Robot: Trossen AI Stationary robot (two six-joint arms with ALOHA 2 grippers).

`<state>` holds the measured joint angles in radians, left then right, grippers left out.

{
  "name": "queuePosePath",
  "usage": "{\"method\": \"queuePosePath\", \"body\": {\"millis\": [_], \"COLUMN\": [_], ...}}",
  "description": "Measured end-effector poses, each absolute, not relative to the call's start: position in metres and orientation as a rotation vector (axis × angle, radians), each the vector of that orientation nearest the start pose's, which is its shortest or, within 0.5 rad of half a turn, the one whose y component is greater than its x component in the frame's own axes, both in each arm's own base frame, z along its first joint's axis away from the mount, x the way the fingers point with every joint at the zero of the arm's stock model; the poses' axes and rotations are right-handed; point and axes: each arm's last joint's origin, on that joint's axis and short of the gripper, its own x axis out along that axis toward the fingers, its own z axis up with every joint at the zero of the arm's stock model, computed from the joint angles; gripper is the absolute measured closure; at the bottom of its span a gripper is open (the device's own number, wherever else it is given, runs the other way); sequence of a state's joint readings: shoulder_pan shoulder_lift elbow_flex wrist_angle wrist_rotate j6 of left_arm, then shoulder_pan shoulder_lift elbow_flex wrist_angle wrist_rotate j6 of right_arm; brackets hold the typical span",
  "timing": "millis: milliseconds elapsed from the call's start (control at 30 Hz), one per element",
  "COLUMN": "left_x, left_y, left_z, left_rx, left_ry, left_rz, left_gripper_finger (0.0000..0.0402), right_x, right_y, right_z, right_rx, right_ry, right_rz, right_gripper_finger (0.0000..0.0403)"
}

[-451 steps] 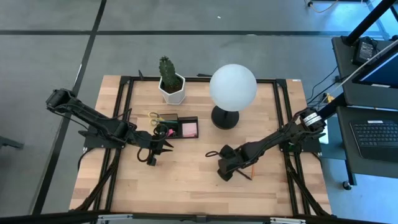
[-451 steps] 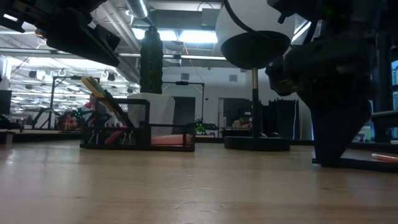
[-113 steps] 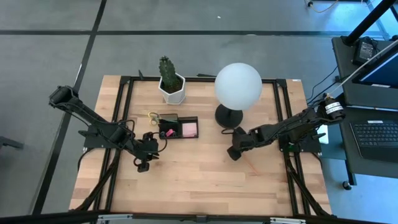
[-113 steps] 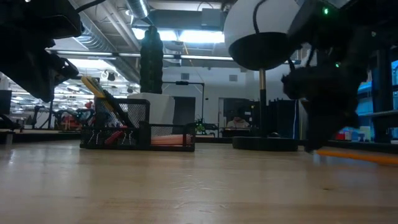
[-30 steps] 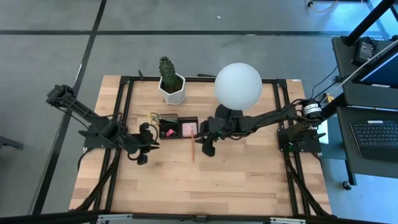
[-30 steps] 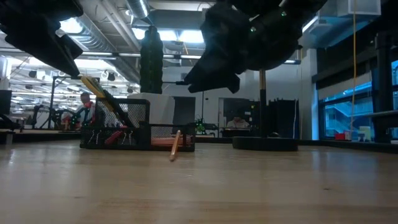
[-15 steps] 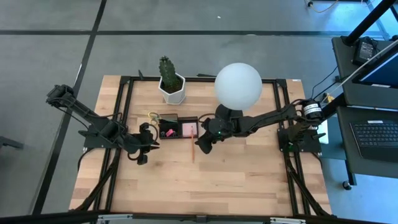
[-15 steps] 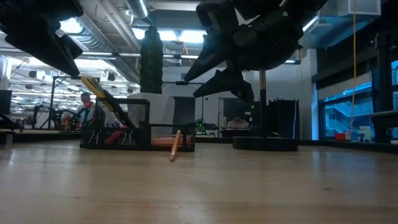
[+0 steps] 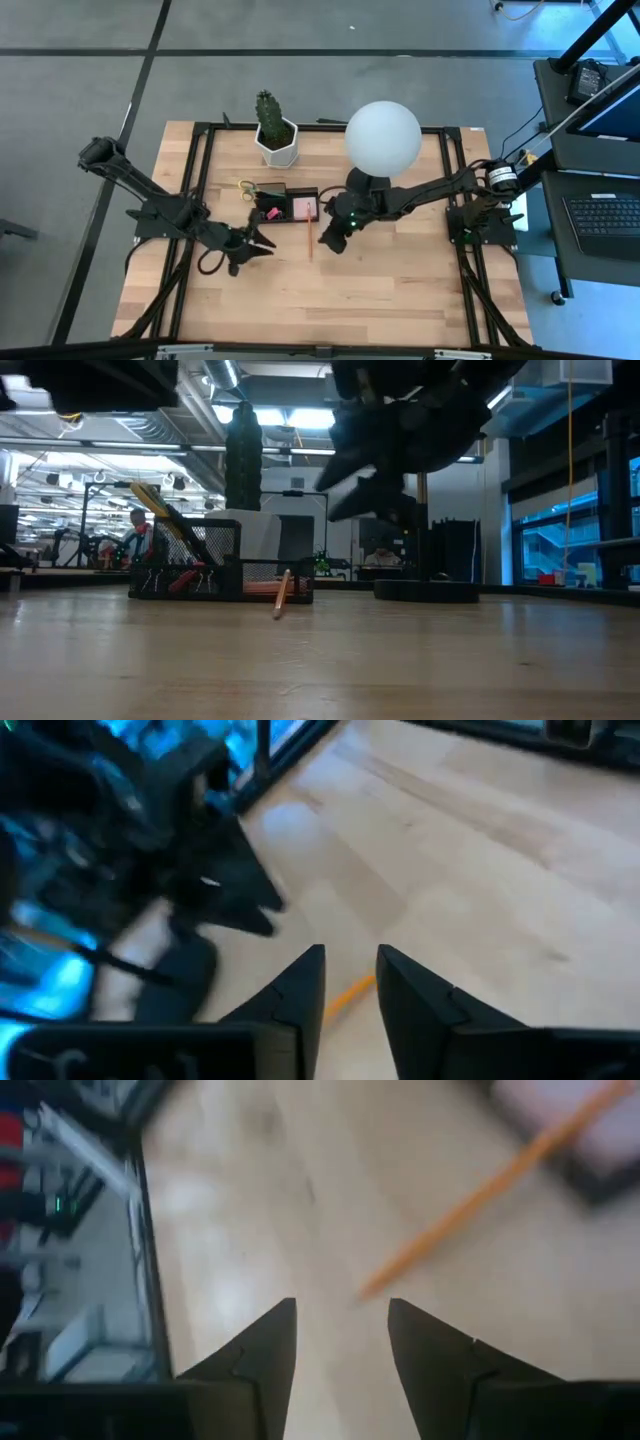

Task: Pick and place office supplies into organizer
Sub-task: Put the orange pencil into the black desk organizer

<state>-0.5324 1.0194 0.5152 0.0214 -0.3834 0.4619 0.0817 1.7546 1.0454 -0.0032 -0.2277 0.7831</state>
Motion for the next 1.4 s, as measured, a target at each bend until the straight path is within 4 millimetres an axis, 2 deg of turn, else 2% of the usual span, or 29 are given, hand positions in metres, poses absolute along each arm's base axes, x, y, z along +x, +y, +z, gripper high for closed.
{"method": "queuePosePath", "body": {"millis": [100, 267, 433, 633, 867, 1000, 1167, 1400], "left_x": [0.198, 0.221, 0.25, 0.278, 0.31, 0.32, 0.322, 0.326], "left_y": [-0.097, -0.09, -0.086, -0.081, -0.081, -0.08, -0.077, -0.063], "left_z": [0.212, 0.201, 0.202, 0.193, 0.18, 0.174, 0.17, 0.171], "left_rx": [0.776, 0.867, 0.837, 0.924, 1.05, 1.113, 1.239, 1.25], "left_ry": [0.392, 0.484, 0.584, 0.765, 0.864, 0.89, 0.936, 0.939], "left_rz": [-0.206, -0.179, -0.315, -0.434, -0.512, -0.535, -0.509, -0.494], "left_gripper_finger": [0.0293, 0.0263, 0.0266, 0.0275, 0.0275, 0.0276, 0.0276, 0.0277], "right_x": [0.358, 0.344, 0.337, 0.336, 0.334, 0.324, 0.309, 0.302], "right_y": [0.044, 0.054, 0.059, 0.063, 0.063, 0.063, 0.065, 0.087], "right_z": [0.181, 0.171, 0.166, 0.166, 0.165, 0.16, 0.156, 0.156], "right_rx": [0.871, 0.914, 0.898, 0.885, 0.846, 0.817, 0.722, 0.651], "right_ry": [0.904, 1.061, 1.11, 1.111, 1.149, 1.242, 1.339, 1.356], "right_rz": [0.009, -0.116, -0.235, -0.221, -0.19, -0.253, -0.384, -0.36], "right_gripper_finger": [0.0241, 0.0241, 0.0241, 0.0241, 0.0241, 0.0241, 0.0241, 0.0241]}}
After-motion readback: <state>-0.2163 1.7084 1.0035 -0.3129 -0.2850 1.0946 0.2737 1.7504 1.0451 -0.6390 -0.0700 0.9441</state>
